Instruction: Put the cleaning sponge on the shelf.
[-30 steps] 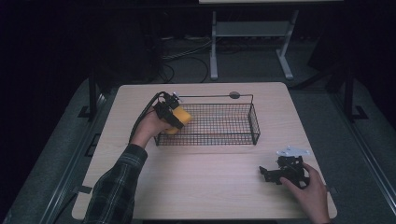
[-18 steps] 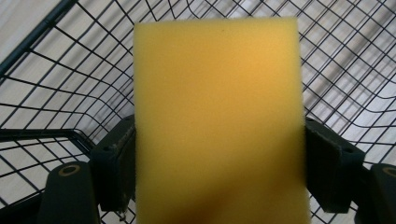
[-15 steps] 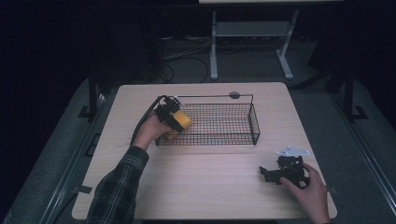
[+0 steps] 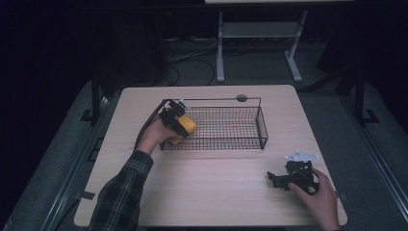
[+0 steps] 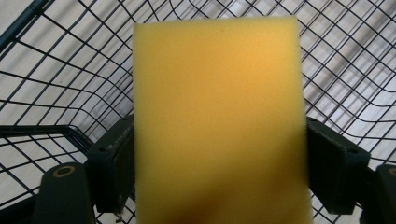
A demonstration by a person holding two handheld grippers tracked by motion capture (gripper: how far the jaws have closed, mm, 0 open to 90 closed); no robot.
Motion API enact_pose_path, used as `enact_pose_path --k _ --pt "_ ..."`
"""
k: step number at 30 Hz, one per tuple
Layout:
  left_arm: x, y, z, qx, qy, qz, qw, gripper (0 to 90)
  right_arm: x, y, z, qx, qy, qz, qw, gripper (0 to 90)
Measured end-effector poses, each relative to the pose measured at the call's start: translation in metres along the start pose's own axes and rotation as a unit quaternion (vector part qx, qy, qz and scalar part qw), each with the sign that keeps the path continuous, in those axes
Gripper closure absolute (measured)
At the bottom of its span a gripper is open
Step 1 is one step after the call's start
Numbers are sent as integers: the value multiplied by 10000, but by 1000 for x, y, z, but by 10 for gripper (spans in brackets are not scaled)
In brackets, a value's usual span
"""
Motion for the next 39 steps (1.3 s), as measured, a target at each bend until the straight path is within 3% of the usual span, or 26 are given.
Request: enact_pose_path --k 19,39 --pt "-1 -2 8 -96 169 112 9997 145 0 0 0 0 1 2 10000 0" --pt "-7 -9 52 -290 537 117 9981 139 0 0 0 0 0 3 10000 0"
Point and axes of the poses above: each handheld gripper's, and its own axes: z roughly backward along the jaws, x roughly out of its underside, y roughly to its right, the point moved 2 cm from there along -z, roughly forward along the jaws, and after that the axes turned 10 degrees about -x, right-handed, at the moved point
